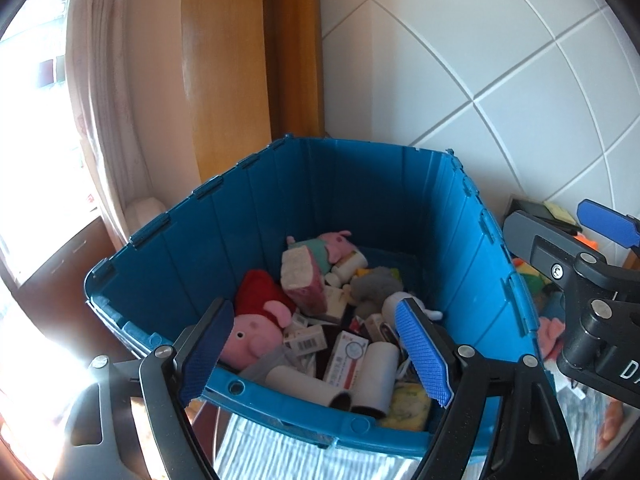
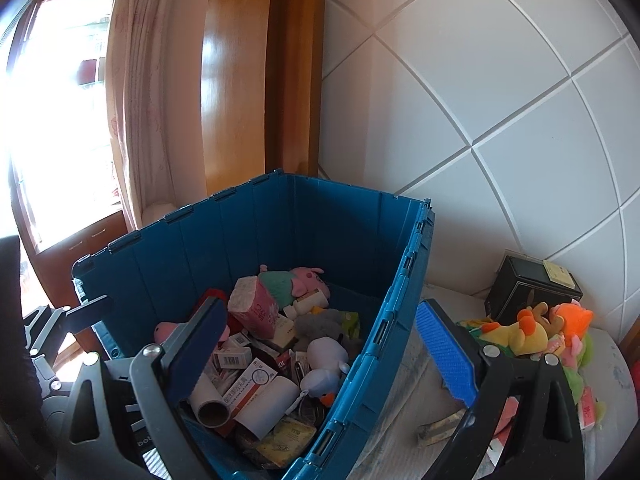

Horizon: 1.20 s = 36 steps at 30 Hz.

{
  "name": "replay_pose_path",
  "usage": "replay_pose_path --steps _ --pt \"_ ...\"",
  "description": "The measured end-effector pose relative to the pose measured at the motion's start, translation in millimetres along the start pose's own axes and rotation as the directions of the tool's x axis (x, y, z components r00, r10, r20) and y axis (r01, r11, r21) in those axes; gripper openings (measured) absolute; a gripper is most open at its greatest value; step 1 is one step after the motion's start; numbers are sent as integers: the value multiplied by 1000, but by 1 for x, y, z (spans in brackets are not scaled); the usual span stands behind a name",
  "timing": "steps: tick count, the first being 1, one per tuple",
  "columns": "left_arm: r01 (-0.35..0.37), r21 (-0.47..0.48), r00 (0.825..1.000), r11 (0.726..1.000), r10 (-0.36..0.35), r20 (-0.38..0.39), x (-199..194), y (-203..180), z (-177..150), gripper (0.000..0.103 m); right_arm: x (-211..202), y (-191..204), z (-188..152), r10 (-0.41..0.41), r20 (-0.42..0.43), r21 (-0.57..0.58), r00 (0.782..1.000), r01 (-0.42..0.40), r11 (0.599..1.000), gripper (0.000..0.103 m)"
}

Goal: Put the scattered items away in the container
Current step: 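Open the right tool to drop the tissue pack into the crate, then move both open tools back over the pile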

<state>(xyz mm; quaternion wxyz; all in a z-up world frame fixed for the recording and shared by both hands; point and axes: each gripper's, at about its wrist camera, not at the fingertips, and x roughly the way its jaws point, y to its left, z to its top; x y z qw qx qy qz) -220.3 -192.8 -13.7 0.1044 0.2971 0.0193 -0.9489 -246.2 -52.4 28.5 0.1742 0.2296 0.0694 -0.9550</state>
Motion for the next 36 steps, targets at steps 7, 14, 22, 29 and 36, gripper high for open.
replay_pose_path --steps 7,14,22,29,36 --pt "15 20 1000 1000 -15 16 -9 -20 1 84 -11 -23 -8 -24 10 27 1000 24 999 97" --pt "58 65 997 996 -62 48 -23 -66 8 84 -34 -77 -20 -89 22 85 996 86 993 97" --pt "145 139 983 980 -158 89 -49 -150 14 84 -74 -168 -43 -196 19 164 980 191 968 97" --pt "235 211 966 949 -252 56 -52 -232 3 86 -96 -254 -84 -284 -48 232 958 287 929 103" --pt "293 263 956 919 -283 -76 -11 -300 -29 86 -86 -327 -149 -327 -210 298 921 379 876 103"
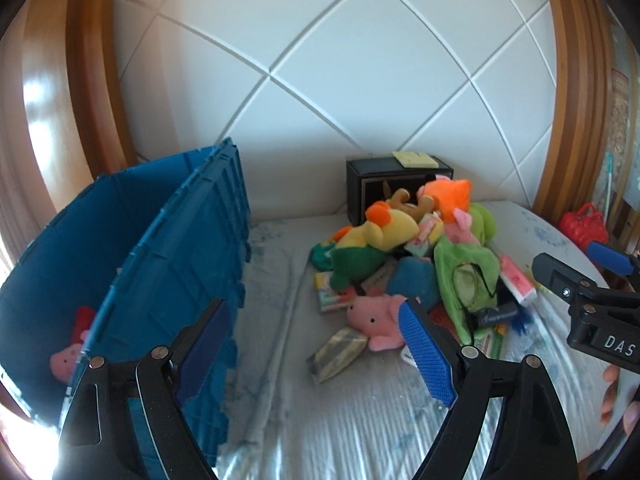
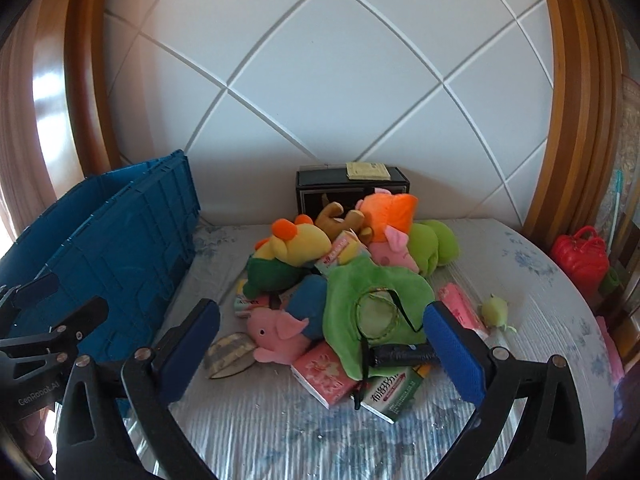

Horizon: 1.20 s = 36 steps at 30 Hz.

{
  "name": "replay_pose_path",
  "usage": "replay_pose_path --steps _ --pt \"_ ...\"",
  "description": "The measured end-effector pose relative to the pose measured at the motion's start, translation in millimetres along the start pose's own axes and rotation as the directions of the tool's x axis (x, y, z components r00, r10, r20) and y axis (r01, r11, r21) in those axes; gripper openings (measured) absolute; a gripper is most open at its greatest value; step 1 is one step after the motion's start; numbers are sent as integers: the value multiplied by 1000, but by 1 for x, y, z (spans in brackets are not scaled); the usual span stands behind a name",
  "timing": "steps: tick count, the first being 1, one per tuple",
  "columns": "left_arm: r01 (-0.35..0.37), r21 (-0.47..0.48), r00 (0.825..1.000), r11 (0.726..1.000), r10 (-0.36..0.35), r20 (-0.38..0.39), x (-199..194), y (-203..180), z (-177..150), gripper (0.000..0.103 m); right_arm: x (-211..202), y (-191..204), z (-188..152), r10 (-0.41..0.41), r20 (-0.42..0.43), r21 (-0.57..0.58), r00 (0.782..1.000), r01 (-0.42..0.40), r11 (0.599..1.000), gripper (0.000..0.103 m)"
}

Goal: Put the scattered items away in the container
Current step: 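Move both open tools back over the pile, then grasp the clear plastic packet with the left tool while the right grasps the pink flower tissue pack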

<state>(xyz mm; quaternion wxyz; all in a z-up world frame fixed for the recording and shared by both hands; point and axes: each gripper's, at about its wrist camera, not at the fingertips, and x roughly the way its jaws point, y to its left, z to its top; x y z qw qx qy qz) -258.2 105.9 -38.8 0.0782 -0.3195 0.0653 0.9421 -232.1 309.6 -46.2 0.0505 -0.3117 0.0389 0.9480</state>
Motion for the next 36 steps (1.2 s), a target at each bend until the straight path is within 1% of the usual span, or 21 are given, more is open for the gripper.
replay_pose_path --steps 4,8,13,15,18,20,22,24,26,32,35,36 --pt "26 13 995 1000 -25 -92 42 -16 -23 86 32 -26 -25 -21 -97 38 995 25 999 103" --pt "49 15 978 999 -45 -202 88 -23 -54 86 69 -34 -54 -14 -205 71 979 29 997 103" --pt "61 31 944 998 -48 -327 144 -24 -93 82 122 -29 -87 19 -335 127 942 26 992 103" --pt "60 32 933 998 -44 -356 160 -21 -101 82 141 -25 -97 23 -380 138 925 32 990 103" --pt "57 38 917 998 -38 -397 183 -17 -109 82 166 -19 -108 9 -431 134 902 54 990 103" --pt "58 50 907 997 -32 -420 199 -16 -112 82 181 -18 -112 23 -456 158 890 55 986 103" --pt "62 58 897 996 -30 -441 213 -16 -114 82 193 -16 -113 26 -472 171 881 62 983 103" --pt "66 66 890 996 -29 -454 227 -16 -116 82 205 -12 -111 28 -478 179 878 66 982 103" --pt "69 69 888 995 -29 -459 239 -16 -115 82 215 -8 -108 31 -482 187 876 69 980 103" --pt "87 71 881 994 -43 -472 271 -20 -114 82 250 -4 -106 -48 -511 173 858 157 972 103" --pt "93 74 876 993 -46 -479 281 -23 -116 81 259 -7 -105 -79 -508 175 858 193 966 103" --pt "94 75 875 993 -46 -482 284 -24 -116 80 261 -8 -105 -85 -512 177 855 202 963 103"
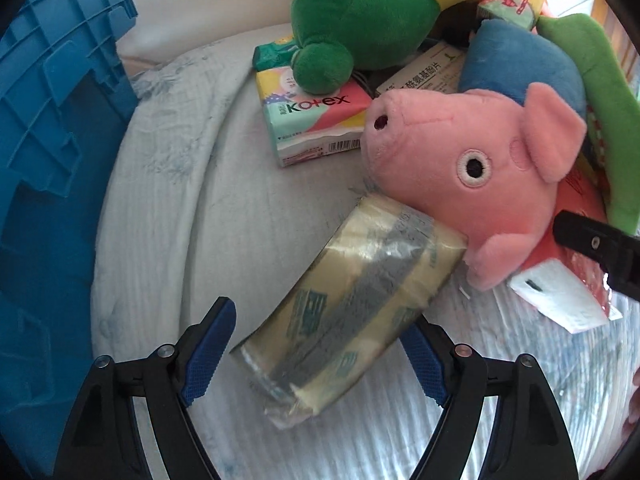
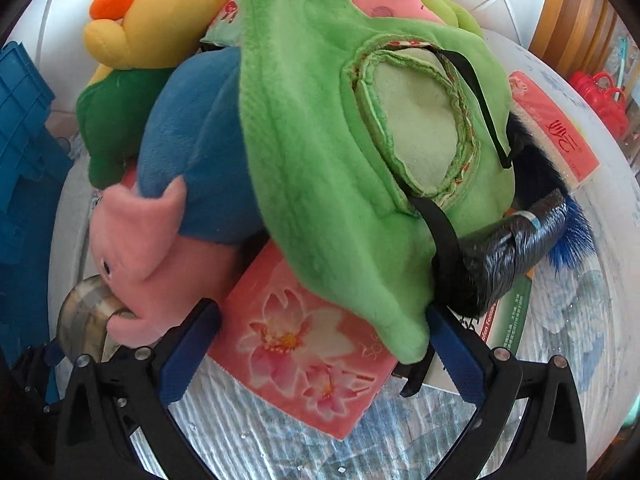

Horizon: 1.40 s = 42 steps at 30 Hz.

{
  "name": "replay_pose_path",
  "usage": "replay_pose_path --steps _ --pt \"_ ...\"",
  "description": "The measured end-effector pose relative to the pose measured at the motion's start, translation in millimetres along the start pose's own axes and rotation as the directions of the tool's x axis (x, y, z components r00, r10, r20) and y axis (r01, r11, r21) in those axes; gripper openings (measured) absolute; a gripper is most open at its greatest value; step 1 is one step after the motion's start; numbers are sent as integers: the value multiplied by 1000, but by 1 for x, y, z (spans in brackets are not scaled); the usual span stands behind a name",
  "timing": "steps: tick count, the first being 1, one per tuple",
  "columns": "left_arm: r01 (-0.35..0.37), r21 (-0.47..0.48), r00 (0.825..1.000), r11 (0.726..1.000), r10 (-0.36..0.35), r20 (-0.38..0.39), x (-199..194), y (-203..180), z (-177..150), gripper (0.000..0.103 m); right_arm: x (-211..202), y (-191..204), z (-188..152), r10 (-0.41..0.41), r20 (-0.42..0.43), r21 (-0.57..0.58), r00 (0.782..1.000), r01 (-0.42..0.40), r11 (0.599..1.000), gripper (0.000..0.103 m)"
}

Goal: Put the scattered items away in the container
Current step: 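Grasp the clear plastic packet with the left tool while the right grasps the pink flower tissue pack, then carry the clear packet and pink tissue pack over the crate with both tools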

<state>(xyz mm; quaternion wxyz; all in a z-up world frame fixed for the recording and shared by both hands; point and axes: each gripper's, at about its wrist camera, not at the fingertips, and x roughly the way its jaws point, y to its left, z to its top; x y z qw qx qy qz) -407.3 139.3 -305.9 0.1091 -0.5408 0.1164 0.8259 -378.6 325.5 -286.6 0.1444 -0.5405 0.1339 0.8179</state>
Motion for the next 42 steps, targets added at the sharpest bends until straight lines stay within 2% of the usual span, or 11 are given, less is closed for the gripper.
replay_pose_path --steps 3,4,10,13,14,25,28,37,40,42 --pt "-3 -3 1000 1000 3 -1 1 0 -1 73 8 -4 3 -4 -12 19 1000 4 1000 103" --pt "-6 -4 1000 1000 6 0 0 0 -2 65 9 -4 3 -4 -14 16 1000 5 1000 103" --pt "-2 -16 1000 1000 2 -10 -15 -2 -21 53 5 -11 -9 43 -63 -10 997 -44 999 102" --pt "11 -27 1000 1000 -11 -15 -29 -6 -38 48 -2 -14 -23 84 -88 -32 993 -87 996 96" --pt "13 -28 1000 1000 -13 -16 -34 -7 -44 47 -6 -13 -31 103 -94 -48 990 -107 993 88" --pt "43 -22 999 999 -44 -26 -79 -20 -110 46 -52 -9 -114 82 -154 -251 985 -120 960 86" --pt "41 -27 999 999 -42 -35 -85 -23 -121 46 -59 -11 -129 75 -151 -269 986 -114 956 86" --pt "7 -34 1000 999 -7 -4 -97 -18 -132 46 -57 -7 -137 54 -114 -273 992 -84 958 92" --pt "-7 -39 1000 999 7 5 -101 -16 -128 44 -65 -4 -140 41 -86 -284 995 -64 957 85" --pt "-11 -43 1000 999 12 23 -102 -16 -125 43 -76 -5 -142 50 -56 -290 997 -65 955 85"
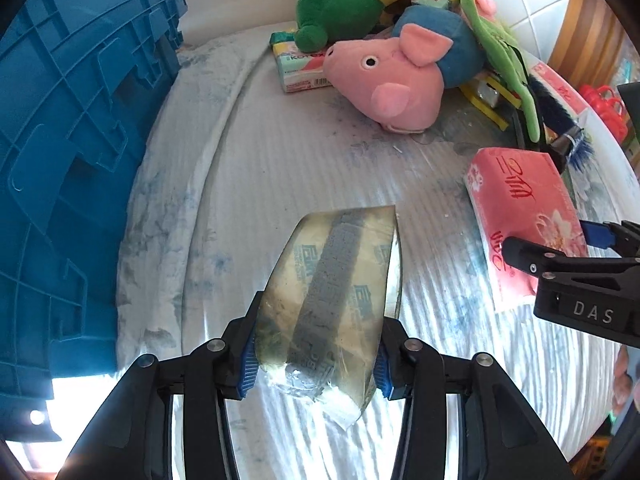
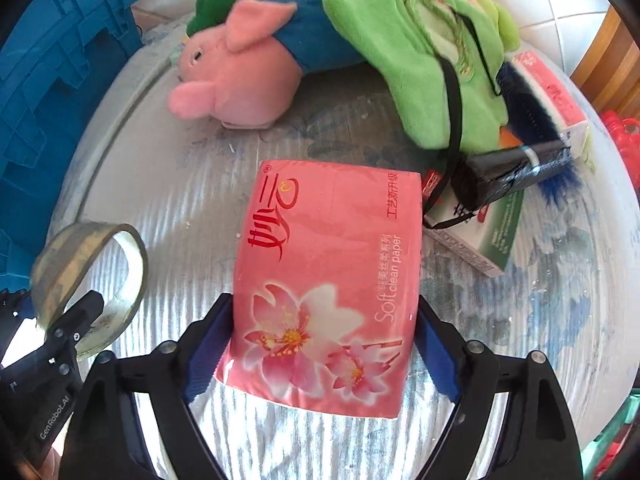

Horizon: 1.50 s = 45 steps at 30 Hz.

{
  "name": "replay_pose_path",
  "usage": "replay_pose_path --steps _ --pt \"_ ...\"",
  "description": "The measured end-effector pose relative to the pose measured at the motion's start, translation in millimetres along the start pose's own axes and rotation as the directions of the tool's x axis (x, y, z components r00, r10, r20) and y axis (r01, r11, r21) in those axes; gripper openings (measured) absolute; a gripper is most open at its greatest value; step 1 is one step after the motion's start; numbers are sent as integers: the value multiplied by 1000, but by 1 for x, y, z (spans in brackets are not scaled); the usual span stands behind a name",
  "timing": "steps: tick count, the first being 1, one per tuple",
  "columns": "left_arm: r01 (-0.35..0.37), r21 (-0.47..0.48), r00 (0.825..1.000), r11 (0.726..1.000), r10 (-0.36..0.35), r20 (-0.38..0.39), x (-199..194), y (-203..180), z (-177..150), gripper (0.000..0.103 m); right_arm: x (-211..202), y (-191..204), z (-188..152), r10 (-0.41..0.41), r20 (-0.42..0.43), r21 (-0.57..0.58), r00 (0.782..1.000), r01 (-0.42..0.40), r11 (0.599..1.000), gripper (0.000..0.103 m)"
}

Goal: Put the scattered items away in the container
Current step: 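Carry the clear packet and pink tissue pack over the crate with both tools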

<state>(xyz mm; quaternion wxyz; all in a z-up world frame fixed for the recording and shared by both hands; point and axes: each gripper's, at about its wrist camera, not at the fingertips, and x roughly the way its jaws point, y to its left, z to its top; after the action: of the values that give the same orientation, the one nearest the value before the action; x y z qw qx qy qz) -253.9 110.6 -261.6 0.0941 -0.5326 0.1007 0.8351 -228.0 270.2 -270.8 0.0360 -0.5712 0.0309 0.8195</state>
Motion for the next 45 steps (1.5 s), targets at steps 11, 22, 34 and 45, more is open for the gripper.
replay_pose_path --steps 11,22,34,45 --pt "-8 -12 994 1000 9 112 -37 5 27 32 -60 -7 29 18 166 -6 986 -18 1000 84" --pt "-15 -51 944 999 31 328 -120 10 58 32 -139 4 48 25 380 -54 924 -5 999 84" --pt "-52 -144 829 988 123 545 -221 57 84 32 -226 55 79 113 562 -162 820 -26 986 84" --pt "-124 -313 765 942 292 573 -267 163 69 32 -266 162 103 263 608 -322 749 -71 944 84"
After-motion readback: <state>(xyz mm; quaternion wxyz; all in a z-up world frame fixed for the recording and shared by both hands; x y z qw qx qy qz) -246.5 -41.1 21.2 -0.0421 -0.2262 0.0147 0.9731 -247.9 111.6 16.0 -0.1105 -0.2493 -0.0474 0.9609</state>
